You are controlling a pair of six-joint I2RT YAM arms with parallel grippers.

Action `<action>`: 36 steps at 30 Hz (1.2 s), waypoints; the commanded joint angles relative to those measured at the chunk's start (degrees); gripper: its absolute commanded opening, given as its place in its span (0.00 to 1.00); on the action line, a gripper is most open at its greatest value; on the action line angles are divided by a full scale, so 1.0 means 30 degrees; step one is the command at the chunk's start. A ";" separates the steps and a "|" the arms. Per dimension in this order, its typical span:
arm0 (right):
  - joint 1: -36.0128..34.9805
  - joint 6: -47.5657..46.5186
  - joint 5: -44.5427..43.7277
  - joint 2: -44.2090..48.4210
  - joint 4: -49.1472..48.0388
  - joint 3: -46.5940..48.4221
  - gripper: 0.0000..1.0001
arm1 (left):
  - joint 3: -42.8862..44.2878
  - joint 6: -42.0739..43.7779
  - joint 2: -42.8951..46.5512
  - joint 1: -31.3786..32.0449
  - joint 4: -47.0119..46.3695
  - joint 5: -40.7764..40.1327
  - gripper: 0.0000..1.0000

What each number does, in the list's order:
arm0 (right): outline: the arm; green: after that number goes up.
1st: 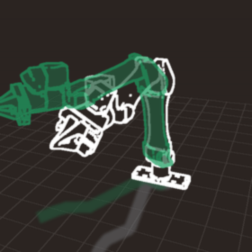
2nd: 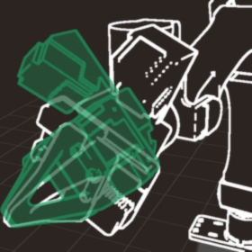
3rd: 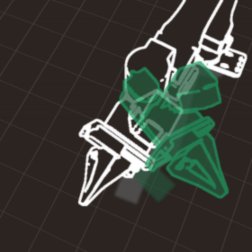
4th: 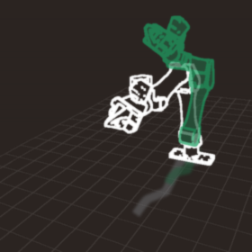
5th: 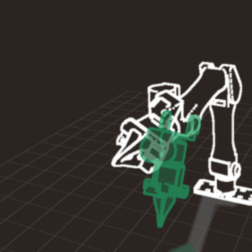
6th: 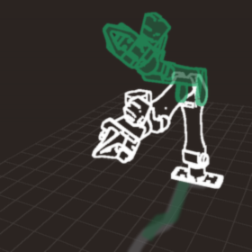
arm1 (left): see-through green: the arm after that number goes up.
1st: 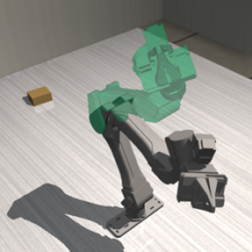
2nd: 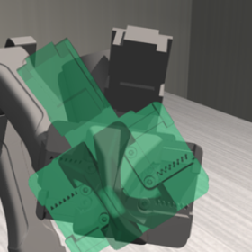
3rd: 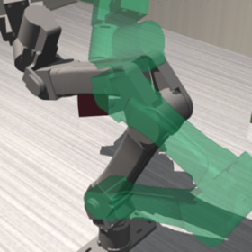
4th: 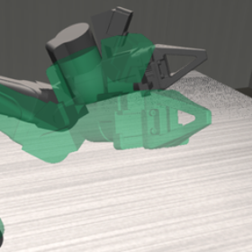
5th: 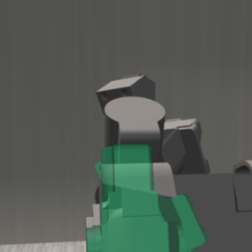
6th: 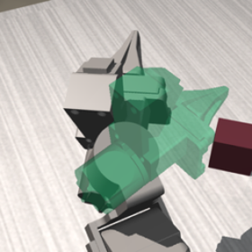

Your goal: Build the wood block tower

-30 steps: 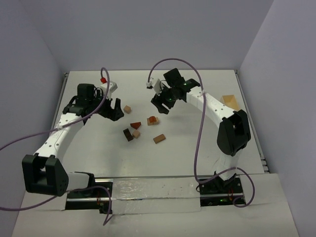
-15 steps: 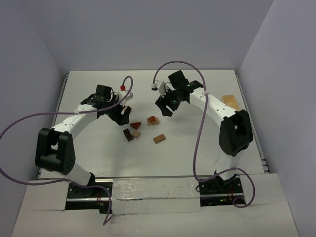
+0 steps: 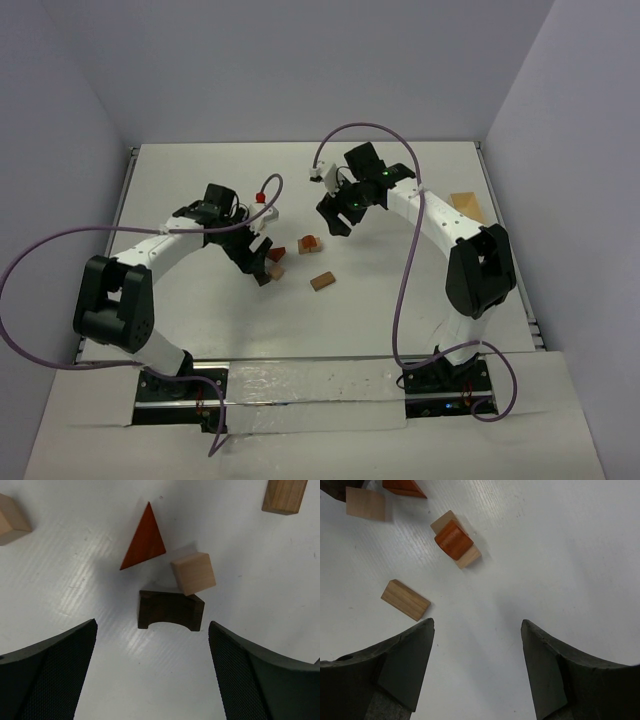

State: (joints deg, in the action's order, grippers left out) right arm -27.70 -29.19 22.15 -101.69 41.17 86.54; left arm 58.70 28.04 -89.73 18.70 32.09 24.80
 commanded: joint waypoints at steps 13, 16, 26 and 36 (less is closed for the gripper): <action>0.0172 0.0433 0.0195 0.1270 -0.0500 -0.0323 1.00 | -0.0738 0.0185 -0.0706 0.1718 -0.0189 -0.1151 0.98; 0.0211 0.0422 0.0243 0.1337 -0.0539 -0.0390 1.00 | -0.0680 0.0097 -0.0995 0.1815 -0.0286 -0.1700 0.96; 0.0240 0.0463 0.0292 0.1465 -0.0656 -0.0488 1.00 | -0.0691 -0.0043 -0.1545 0.2072 -0.0681 -0.2758 0.84; 0.0250 0.0648 0.0038 0.1914 -0.0900 -0.0498 1.00 | -0.0856 -0.0343 -0.1045 0.2059 -0.0823 -0.2231 0.49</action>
State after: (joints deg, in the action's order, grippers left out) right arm -27.38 -28.09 22.14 -99.90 41.01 85.38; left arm 56.63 27.40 -93.95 24.49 31.37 16.55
